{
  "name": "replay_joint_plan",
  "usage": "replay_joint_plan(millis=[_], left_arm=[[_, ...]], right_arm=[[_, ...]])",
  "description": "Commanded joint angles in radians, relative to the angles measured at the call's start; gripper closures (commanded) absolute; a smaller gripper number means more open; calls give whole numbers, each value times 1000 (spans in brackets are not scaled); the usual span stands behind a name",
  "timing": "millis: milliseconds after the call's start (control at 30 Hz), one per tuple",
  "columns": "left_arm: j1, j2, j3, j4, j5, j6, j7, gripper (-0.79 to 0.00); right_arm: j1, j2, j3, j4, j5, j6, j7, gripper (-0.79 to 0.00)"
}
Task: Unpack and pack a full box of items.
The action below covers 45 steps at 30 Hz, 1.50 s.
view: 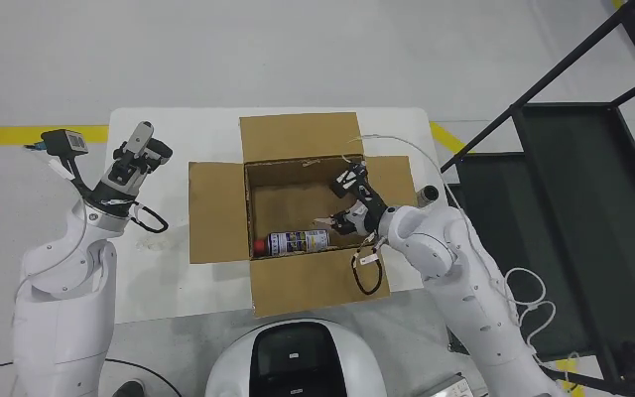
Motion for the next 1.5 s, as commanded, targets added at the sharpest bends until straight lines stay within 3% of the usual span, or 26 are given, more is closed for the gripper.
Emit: replay_joint_plan(millis=[0,267,367,900,1133,1467], left_arm=[[0,0,0,0,0,0,0,-785],[0,0,0,0,0,0,0,-785],[0,0,0,0,0,0,0,-785],[0,0,0,0,0,0,0,-785],[0,0,0,0,0,0,0,-785],[0,0,0,0,0,0,0,-785]], right_arm=[[77,-3,-36,58,33,-40,50,-785],[296,-15,-177,266,144,-200,256,-785],[346,-20,-219,314,112,-216,244,-785],[352,-21,-236,308,83,-231,211,-785],[489,-38,-402,390,-13,-334,186,-785],[730,-104,-708,706,124,-368,152,-785]])
